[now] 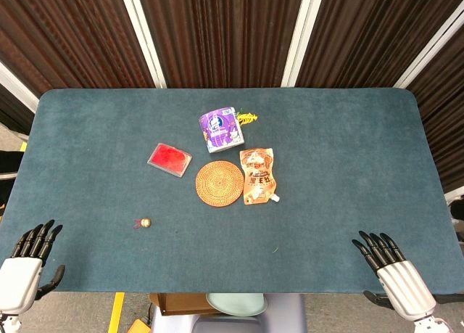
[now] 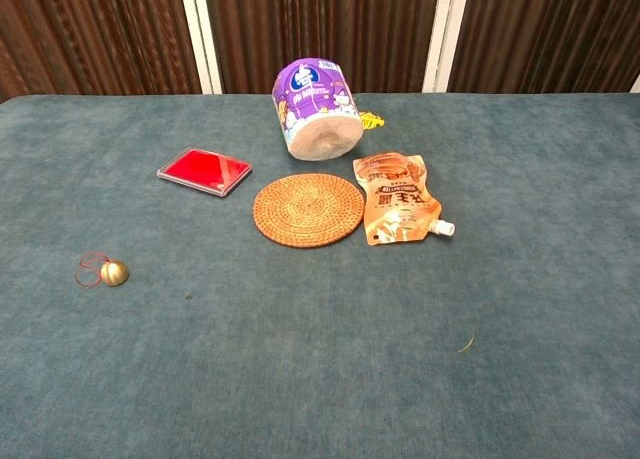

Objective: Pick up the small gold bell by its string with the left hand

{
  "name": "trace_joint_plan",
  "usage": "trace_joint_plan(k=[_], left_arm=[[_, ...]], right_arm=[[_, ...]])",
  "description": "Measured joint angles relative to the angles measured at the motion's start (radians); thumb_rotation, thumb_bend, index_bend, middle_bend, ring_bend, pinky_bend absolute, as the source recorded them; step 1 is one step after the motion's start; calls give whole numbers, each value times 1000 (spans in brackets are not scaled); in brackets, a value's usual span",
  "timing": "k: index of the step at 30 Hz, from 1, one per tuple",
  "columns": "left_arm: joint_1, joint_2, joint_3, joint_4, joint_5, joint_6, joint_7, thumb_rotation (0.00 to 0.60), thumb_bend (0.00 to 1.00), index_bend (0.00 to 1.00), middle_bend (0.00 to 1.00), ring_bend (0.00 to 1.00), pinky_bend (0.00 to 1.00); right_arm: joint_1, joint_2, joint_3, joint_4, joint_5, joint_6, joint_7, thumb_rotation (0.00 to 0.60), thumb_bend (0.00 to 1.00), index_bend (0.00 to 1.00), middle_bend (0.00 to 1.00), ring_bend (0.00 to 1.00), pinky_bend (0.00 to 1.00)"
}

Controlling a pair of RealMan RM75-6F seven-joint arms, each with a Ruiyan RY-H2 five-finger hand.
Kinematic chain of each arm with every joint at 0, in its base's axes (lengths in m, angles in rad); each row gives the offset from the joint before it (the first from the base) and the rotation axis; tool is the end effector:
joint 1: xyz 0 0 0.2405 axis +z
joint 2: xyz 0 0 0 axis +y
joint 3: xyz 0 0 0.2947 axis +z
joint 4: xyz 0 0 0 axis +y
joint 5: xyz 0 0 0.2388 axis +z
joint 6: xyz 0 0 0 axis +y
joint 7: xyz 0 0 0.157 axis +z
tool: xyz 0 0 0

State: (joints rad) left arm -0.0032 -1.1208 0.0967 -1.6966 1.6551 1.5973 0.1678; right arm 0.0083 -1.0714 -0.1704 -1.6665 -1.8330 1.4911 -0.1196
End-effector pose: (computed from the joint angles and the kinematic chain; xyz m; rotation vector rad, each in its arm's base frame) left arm -0.3332 0.1344 0.1294 -1.5049 -0.8578 -0.8525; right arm -0.3298 -0.1099 0.1152 1.7680 -0.8959 0.8212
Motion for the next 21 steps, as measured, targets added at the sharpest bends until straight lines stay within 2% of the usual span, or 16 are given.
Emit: trace_joint_plan(k=[2, 4, 5, 8, 9, 10, 13, 21], left_arm=[[-2, -4, 0, 2, 12, -1, -7, 600, 414, 3, 1, 0, 118], [-9, -21, -5, 11, 24, -3, -25, 600, 414, 33, 65, 48, 189], [-13, -33, -8, 18, 28, -5, -30, 600, 413, 63, 158, 141, 297], [-36, -97, -29, 55, 38, -18, -41, 600, 414, 180, 628, 632, 789], [-48, -131, -38, 74, 37, -30, -47, 600, 414, 226, 780, 778, 912], [-60, -160, -45, 89, 35, -44, -52, 600, 416, 267, 885, 878, 977], [-104, -251, -72, 145, 16, -117, -64, 600, 417, 322, 989, 988, 1000], [-214, -483, -169, 379, -85, -248, 5, 600, 418, 420, 1000, 1000, 1000]], right_arm=[[3, -2, 2, -2, 4, -9, -3, 600, 191, 0, 0, 0, 0], [6, -4, 4, -2, 8, -17, -5, 600, 191, 0, 0, 0, 0], [8, -7, 5, -3, 9, -20, -5, 600, 191, 0, 0, 0, 0], [12, -11, 8, -2, 12, -27, -7, 600, 190, 0, 0, 0, 0], [13, -12, 9, -2, 14, -30, -9, 600, 190, 0, 0, 0, 0], [14, -14, 10, -3, 15, -32, -10, 600, 190, 0, 0, 0, 0], [20, -19, 15, -5, 21, -44, -17, 600, 191, 0, 0, 0, 0], [36, -29, 25, -13, 45, -80, -38, 600, 190, 0, 0, 0, 0]])
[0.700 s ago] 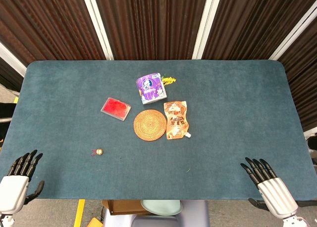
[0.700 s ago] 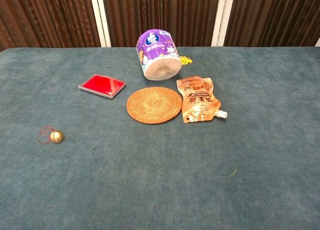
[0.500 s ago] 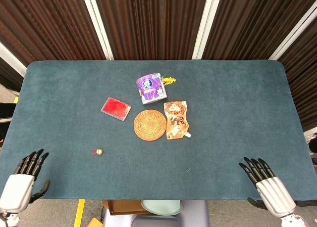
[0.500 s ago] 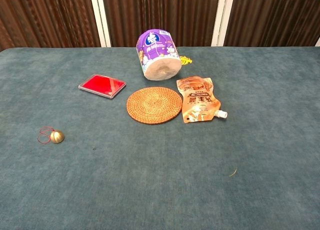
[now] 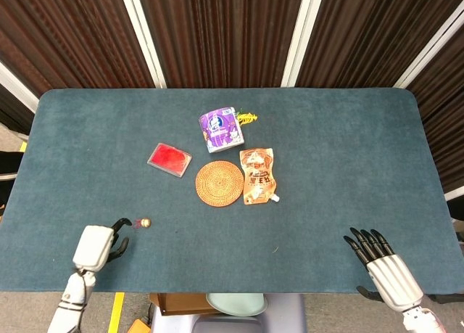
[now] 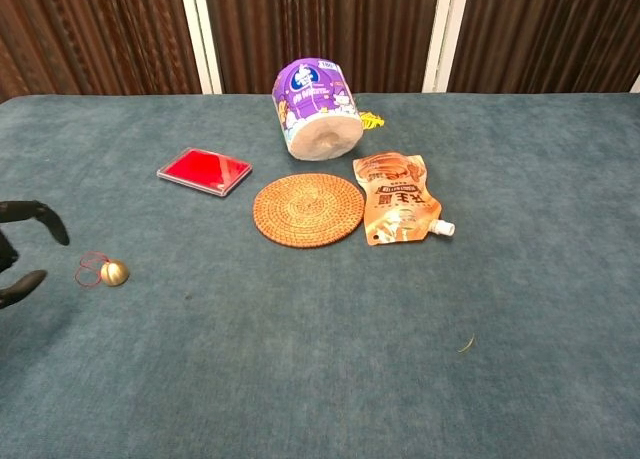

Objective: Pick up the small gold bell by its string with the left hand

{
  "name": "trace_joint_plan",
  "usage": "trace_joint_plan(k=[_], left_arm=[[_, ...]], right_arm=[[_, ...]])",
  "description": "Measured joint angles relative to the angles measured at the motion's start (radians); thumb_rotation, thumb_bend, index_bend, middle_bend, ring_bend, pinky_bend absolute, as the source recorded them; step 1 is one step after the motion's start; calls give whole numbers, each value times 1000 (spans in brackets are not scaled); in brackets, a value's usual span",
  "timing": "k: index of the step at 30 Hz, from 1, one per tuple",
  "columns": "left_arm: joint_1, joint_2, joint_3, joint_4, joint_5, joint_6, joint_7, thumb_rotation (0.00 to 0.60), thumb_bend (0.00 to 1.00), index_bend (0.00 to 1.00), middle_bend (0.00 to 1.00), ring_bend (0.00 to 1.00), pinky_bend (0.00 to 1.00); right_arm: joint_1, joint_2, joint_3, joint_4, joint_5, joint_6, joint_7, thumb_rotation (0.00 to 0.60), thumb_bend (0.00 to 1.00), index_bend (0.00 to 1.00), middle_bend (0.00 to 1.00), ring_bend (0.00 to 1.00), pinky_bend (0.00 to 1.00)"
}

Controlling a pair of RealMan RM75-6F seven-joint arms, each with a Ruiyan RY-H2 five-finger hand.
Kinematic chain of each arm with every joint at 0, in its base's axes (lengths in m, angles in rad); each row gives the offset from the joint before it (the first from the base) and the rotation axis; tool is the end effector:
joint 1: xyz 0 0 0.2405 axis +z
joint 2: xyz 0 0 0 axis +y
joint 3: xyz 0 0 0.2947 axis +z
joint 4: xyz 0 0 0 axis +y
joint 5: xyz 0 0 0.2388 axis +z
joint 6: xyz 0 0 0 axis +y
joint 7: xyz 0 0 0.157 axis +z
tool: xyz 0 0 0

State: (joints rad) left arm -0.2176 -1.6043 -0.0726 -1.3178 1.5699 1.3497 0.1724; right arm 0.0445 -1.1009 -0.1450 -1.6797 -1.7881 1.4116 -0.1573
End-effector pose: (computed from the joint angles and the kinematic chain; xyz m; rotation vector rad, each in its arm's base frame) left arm -0.3091 0.2444 -0.0242 -1.5905 -0.8806 -0.9801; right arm -0.3280 -0.1271 0.0984 1.7924 -0.9070 0.7892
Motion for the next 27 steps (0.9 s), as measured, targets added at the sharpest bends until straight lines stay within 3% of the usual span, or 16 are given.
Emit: trace_joint_plan(k=[9, 27], left_arm=[[-80, -121, -48, 154, -73, -67, 68, 600, 417, 454, 1000, 1000, 1000], [-126, -162, -34, 192, -94, -75, 90, 600, 417, 501, 1000, 1000, 1000]], right_arm=[[2, 4, -1, 0, 3, -1, 3, 600, 191, 0, 0, 0, 0], [4, 0, -1, -3, 13, -7, -8, 600, 191, 0, 0, 0, 0]])
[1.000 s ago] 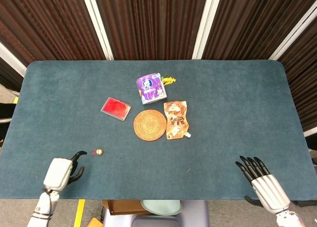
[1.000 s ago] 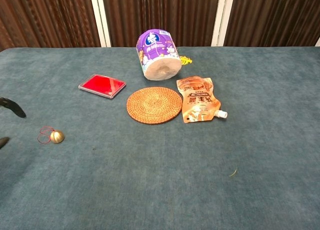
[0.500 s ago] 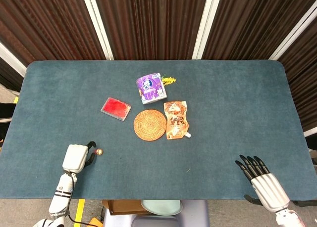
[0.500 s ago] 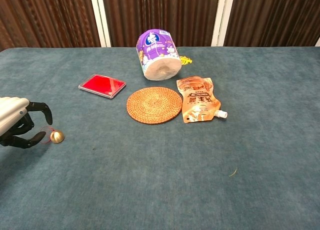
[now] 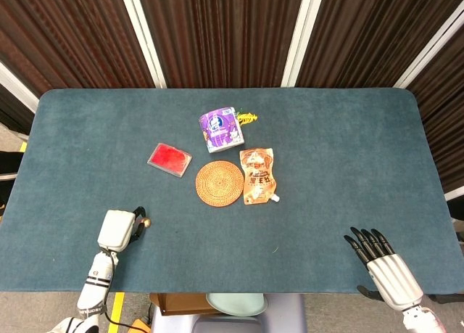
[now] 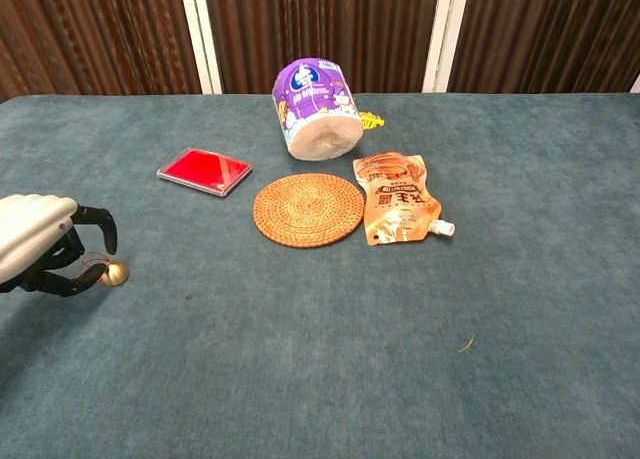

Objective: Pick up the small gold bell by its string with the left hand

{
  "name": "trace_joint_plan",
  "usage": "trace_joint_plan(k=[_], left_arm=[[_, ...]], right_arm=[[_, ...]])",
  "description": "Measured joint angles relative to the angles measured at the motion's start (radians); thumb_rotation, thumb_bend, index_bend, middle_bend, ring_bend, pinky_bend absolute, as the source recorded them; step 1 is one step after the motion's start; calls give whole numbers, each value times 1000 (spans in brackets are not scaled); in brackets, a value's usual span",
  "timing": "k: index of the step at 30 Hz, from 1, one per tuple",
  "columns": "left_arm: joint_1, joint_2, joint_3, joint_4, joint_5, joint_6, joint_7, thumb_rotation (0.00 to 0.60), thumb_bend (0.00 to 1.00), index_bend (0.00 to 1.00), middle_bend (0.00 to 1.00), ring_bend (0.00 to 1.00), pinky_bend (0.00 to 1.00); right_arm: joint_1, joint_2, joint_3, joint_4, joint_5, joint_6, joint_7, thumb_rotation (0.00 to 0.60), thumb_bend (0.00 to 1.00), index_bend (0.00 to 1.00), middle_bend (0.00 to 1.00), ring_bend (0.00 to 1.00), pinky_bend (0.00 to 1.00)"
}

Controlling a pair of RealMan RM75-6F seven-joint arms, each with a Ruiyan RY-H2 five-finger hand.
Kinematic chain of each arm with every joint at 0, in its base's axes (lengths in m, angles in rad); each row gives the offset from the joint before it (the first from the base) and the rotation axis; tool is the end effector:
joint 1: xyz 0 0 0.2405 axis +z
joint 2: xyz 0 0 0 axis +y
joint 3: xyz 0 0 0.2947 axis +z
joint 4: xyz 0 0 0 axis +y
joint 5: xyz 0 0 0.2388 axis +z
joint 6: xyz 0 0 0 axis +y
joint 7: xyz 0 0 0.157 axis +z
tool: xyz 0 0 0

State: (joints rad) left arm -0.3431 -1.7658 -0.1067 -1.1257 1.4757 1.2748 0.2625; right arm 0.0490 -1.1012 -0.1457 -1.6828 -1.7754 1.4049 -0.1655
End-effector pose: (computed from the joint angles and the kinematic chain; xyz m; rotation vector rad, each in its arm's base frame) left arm -0.2958 0.2919 -0.0718 -1.6331 -0.7983 -0.8921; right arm -0.3288 -0.1286 0.0977 1.7911 -0.9088 0.7770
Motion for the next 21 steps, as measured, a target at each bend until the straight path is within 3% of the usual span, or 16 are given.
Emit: trace_joint_plan(k=[21], left_arm=[[-15, -9, 16, 0, -16, 7, 13, 600, 417, 567, 1000, 1000, 1000]], right_arm=[[-1, 8, -5, -4, 1, 3, 5, 600, 191, 0, 0, 0, 0]])
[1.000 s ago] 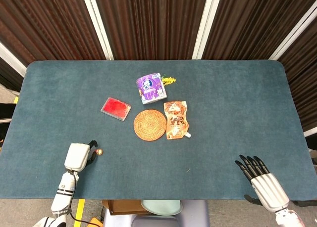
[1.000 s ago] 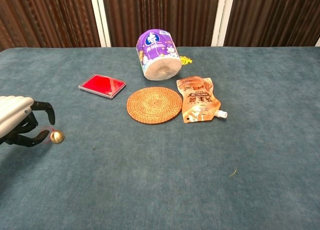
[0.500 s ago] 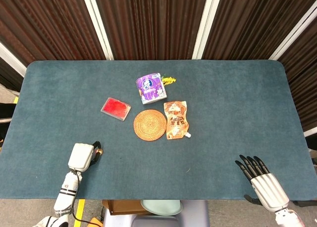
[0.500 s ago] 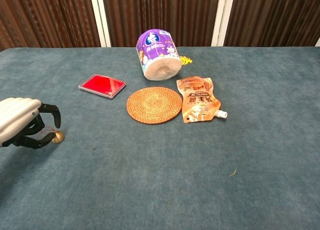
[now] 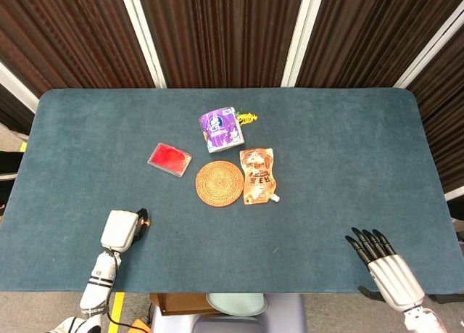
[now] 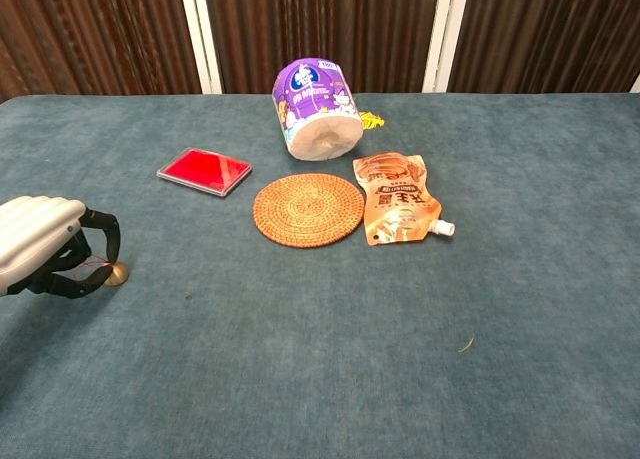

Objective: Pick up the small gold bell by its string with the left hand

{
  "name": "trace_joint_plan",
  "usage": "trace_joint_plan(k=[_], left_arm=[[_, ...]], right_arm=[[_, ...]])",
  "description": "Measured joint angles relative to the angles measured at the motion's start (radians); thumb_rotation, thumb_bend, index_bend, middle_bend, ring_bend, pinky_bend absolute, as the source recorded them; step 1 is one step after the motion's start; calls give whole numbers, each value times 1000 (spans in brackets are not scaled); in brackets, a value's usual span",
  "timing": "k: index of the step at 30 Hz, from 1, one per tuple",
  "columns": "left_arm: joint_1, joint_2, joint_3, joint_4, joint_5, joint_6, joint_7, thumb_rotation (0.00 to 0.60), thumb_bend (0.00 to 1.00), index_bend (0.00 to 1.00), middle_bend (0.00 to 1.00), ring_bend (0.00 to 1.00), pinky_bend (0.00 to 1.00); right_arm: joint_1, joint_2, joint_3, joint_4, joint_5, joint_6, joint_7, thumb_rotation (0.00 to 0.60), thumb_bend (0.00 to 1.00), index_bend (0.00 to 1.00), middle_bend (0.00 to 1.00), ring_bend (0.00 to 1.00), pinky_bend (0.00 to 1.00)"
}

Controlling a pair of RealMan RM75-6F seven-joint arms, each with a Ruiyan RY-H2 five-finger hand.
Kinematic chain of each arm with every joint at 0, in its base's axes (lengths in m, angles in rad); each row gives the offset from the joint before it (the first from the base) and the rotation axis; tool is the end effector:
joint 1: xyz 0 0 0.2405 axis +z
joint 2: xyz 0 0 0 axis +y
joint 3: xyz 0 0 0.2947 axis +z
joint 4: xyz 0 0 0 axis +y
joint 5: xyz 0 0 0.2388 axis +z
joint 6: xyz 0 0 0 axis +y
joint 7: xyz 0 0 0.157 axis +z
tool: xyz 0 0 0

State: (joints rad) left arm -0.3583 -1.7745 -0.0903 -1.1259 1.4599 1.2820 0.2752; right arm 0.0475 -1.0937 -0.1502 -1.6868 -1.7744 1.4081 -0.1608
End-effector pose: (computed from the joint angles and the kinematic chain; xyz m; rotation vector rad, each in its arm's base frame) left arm -0.2915 0.2922 -0.0762 -1.6439 -0.7927 -0.8905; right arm -0.3293 -0.1271 0.1000 1.7882 -0.9147 0.7744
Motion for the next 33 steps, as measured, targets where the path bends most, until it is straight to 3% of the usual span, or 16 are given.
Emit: trace_joint_plan(k=[23, 33], left_arm=[[-11, 12, 4, -11, -21, -12, 12, 600, 416, 514, 1000, 1000, 1000], [-12, 16, 9, -6, -24, -12, 11, 600, 415, 543, 1000, 1000, 1000]], right_arm=[[9, 8, -6, -4, -2, -21, -4, 600, 191, 0, 0, 0, 0], [11, 8, -8, -3, -4, -21, -3, 600, 191, 0, 0, 0, 0]])
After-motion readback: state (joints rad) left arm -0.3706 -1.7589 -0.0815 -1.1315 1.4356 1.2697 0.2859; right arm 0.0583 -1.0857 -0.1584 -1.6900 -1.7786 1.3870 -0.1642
